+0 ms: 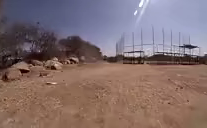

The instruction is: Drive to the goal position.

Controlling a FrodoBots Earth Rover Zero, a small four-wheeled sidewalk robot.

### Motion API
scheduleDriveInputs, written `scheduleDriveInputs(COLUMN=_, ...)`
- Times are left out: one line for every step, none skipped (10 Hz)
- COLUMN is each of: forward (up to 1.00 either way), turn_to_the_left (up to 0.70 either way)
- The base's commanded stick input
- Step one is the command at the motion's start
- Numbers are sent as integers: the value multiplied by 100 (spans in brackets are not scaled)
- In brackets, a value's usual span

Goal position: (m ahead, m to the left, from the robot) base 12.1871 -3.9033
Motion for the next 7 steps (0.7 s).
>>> scheduleDriveInputs(forward=100, turn_to_the_left=0)
scheduleDriveInputs(forward=100, turn_to_the_left=0)
scheduleDriveInputs(forward=100, turn_to_the_left=0)
scheduleDriveInputs(forward=100, turn_to_the_left=0)
scheduleDriveInputs(forward=100, turn_to_the_left=0)
scheduleDriveInputs(forward=100, turn_to_the_left=0)
scheduleDriveInputs(forward=100, turn_to_the_left=0)
